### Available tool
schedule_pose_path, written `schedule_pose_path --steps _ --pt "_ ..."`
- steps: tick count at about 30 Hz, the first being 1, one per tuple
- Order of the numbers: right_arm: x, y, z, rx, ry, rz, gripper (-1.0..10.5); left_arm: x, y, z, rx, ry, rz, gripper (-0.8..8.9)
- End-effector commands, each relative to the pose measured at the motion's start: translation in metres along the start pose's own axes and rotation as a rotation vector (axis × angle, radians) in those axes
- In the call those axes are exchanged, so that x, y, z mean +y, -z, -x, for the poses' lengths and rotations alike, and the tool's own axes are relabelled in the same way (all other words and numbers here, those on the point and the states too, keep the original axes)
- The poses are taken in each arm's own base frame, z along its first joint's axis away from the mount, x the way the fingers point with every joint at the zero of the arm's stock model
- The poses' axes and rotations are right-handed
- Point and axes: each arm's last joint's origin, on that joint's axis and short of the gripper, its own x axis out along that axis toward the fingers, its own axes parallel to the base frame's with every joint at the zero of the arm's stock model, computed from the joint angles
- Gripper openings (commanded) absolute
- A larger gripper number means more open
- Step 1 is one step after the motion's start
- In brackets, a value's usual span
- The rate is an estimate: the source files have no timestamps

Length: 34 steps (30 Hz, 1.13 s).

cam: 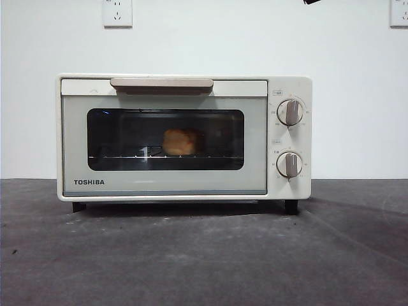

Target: The left arm flap open the oven, the right arm pick bread and place it into oven, the left arm flap close the oven

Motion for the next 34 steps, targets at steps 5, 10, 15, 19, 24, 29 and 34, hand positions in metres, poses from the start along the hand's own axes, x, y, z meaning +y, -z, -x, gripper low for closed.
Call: schedule_pose_path --steps 5,10,15,19,24,29,34 --pt "0.002 -0.003 0.000 -0.010 -0.008 0.003 0.1 -0.001 0.019 -0.004 0.056 0.001 0.009 0.16" --pt "0.002 -0.003 0.000 -0.010 -0.008 0.003 0.1 -0.002 0.025 -0.004 0.111 0.006 0.014 0.16" --pt "0.002 -0.003 0.000 -0.010 -0.008 0.003 0.1 -0.002 0.024 -0.004 0.111 0.006 0.014 0.16" --pt "0.002 -0.003 0.000 -0.010 -0.008 0.003 0.1 -0.002 0.025 -0.004 0.111 0.006 0.014 0.16" --pt "0.002 -0.003 0.000 -0.010 -0.008 0.003 0.1 -0.002 0.025 -0.004 0.112 0.006 0.014 0.16" --pt "0.002 -0.003 0.000 -0.010 -0.008 0.003 0.1 -0.002 0.025 -0.004 0.111 0.006 0.014 0.16" --pt "0.002 -0.003 0.000 -0.010 -0.008 0.003 0.1 -0.002 0.025 -0.004 0.111 0.006 0.014 0.16"
